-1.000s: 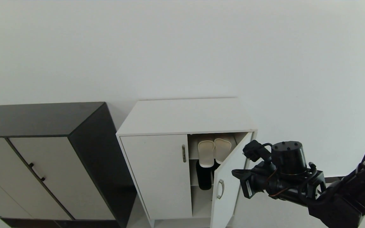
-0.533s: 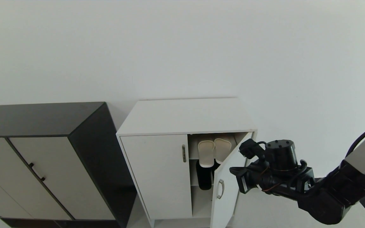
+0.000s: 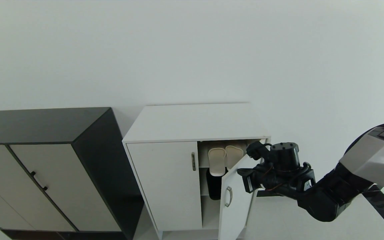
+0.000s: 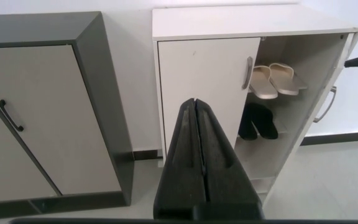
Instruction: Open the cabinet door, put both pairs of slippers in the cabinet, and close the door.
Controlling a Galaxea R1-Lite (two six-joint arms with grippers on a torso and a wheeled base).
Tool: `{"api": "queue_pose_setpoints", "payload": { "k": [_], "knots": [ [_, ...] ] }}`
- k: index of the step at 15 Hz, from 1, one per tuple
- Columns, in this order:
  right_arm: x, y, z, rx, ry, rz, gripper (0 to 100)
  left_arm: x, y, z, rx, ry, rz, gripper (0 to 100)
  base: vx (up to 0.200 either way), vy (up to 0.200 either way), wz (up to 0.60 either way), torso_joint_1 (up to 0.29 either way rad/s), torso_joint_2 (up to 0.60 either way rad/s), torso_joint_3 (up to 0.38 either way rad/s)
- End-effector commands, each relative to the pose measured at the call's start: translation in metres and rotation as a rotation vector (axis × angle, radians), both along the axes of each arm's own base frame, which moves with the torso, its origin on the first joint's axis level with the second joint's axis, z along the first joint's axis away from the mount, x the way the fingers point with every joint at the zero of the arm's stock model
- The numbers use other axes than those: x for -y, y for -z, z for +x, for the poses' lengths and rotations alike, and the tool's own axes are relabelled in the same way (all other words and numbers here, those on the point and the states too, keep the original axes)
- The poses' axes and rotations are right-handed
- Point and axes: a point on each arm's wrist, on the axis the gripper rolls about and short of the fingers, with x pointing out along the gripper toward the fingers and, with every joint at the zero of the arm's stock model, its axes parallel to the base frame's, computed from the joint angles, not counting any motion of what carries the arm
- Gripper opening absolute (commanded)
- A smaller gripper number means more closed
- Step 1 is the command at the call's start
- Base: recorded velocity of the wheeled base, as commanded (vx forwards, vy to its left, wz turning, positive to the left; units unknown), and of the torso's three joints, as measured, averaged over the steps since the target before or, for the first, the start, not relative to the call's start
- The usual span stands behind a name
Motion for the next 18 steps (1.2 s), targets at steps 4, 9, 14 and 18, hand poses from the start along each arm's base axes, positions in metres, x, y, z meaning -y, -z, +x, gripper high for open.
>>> {"api": "queue_pose_setpoints", "payload": {
  "k": [4, 9, 14, 18],
  "knots": [
    [0.000, 0.009, 0.032, 0.019, 0.045, 0.025, 0, 0.000, 0.000, 0.000, -0.001, 0.002, 0.000, 0, 0.000, 0.000, 0.00, 0.000, 0.00, 0.000],
    [-0.001, 0.015, 0.056, 0.042, 0.071, 0.041, 0, 0.000, 0.000, 0.000, -0.001, 0.002, 0.000, 0, 0.000, 0.000, 0.00, 0.000, 0.00, 0.000],
    [0.001, 0.017, 0.076, 0.073, 0.097, 0.057, 0, 0.000, 0.000, 0.000, -0.001, 0.001, 0.000, 0, 0.000, 0.000, 0.00, 0.000, 0.00, 0.000],
    [0.001, 0.024, 0.091, 0.085, 0.110, 0.062, 0, 0.000, 0.000, 0.000, -0.001, 0.001, 0.000, 0, 0.000, 0.000, 0.00, 0.000, 0.00, 0.000]
  ]
}}
